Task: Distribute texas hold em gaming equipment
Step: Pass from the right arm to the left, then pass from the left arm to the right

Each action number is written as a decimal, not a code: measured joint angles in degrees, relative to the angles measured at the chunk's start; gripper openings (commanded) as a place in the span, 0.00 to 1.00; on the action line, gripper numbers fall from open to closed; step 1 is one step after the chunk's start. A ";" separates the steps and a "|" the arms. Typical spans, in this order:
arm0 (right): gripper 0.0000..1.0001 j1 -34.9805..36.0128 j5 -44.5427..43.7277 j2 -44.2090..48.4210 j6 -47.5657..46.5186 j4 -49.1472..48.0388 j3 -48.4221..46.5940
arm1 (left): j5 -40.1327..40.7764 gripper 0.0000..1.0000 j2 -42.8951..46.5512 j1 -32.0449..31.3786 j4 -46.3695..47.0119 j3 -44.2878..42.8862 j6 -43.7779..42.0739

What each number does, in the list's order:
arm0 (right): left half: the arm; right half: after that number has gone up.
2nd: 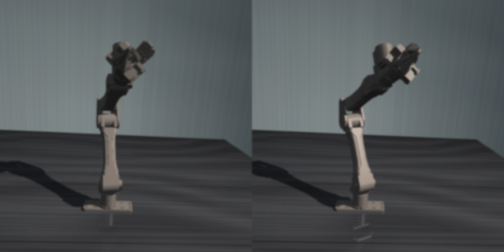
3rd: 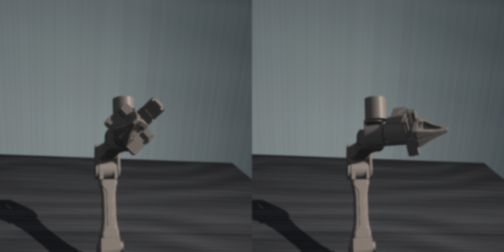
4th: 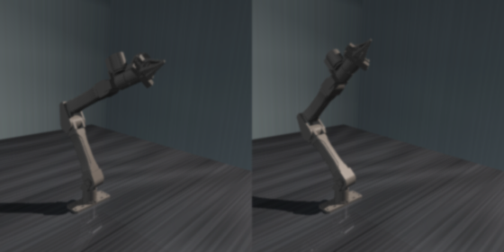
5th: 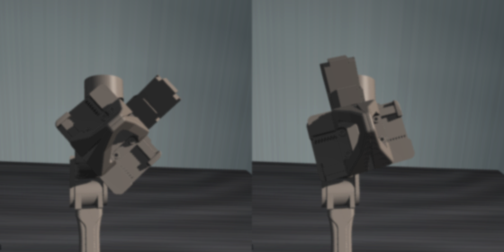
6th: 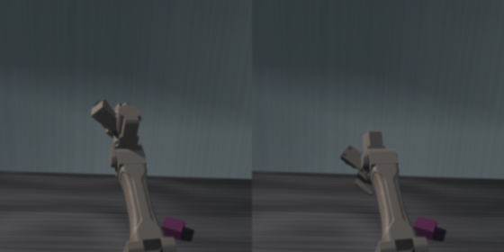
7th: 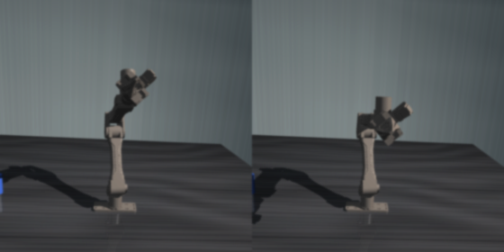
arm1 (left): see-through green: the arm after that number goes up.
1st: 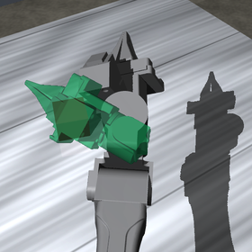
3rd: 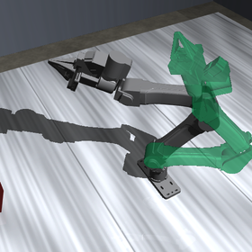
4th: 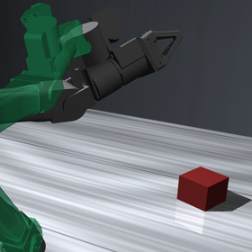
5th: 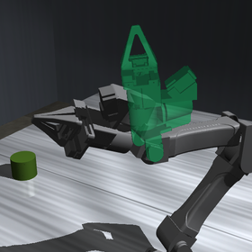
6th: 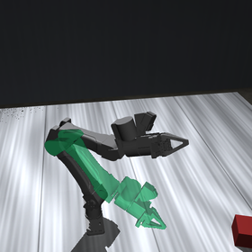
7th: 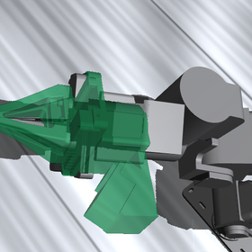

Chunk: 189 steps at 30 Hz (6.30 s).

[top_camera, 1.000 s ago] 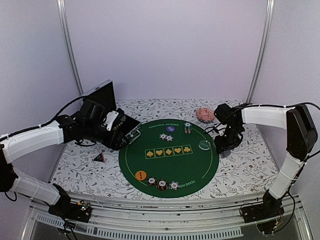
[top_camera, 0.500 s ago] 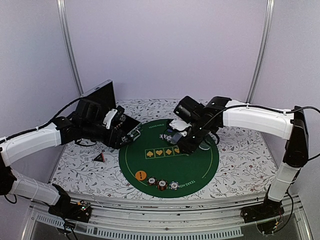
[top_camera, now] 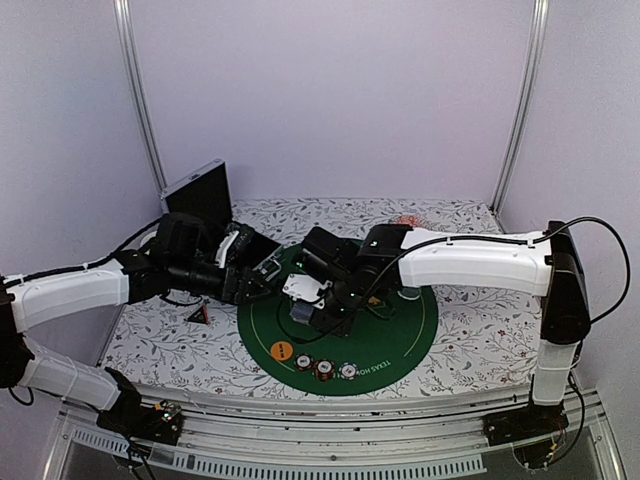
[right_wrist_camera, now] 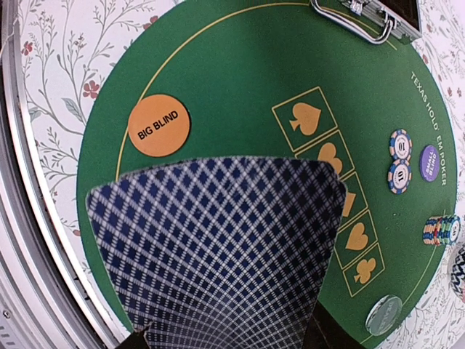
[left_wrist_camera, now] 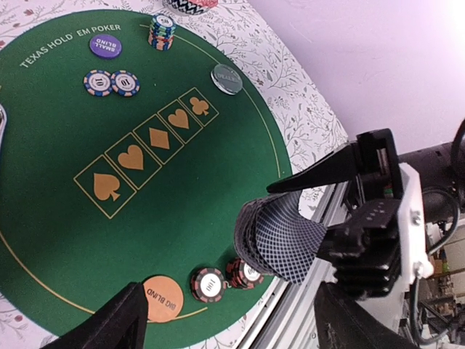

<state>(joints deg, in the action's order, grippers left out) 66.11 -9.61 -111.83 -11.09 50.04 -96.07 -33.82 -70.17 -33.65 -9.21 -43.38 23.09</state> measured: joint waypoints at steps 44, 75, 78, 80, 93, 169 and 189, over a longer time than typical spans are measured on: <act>0.42 3.02 -7.61 0.00 -3.78 -7.28 2.10 | 2.56 0.62 -9.09 -3.74 1.38 -1.09 0.70; 0.41 3.02 -9.42 0.00 -3.74 -8.37 3.19 | -1.38 0.58 -9.68 -3.43 3.08 -2.34 1.84; 0.41 3.02 -9.70 0.00 -3.78 -8.46 3.48 | -0.72 0.66 -9.66 -3.06 2.80 -2.34 1.97; 0.41 3.02 -9.88 0.02 -3.78 -8.46 3.48 | -0.50 0.69 -9.66 -2.82 2.64 -2.34 2.14; 0.40 3.02 -10.88 0.22 -6.38 -9.53 3.52 | -6.36 0.68 -16.24 -2.49 7.69 -2.34 4.11; 0.03 -8.76 41.97 27.04 17.97 -50.45 35.08 | -12.24 0.00 3.67 -9.51 20.06 3.06 -0.85; 0.73 -8.55 37.92 26.91 17.57 -45.97 33.09 | -9.25 0.00 3.34 -12.48 24.44 5.62 0.87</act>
<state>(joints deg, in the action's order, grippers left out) 57.56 28.32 -84.93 6.48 4.08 -62.98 -43.07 -66.83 -46.13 15.22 -37.76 23.97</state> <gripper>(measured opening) 0.464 0.074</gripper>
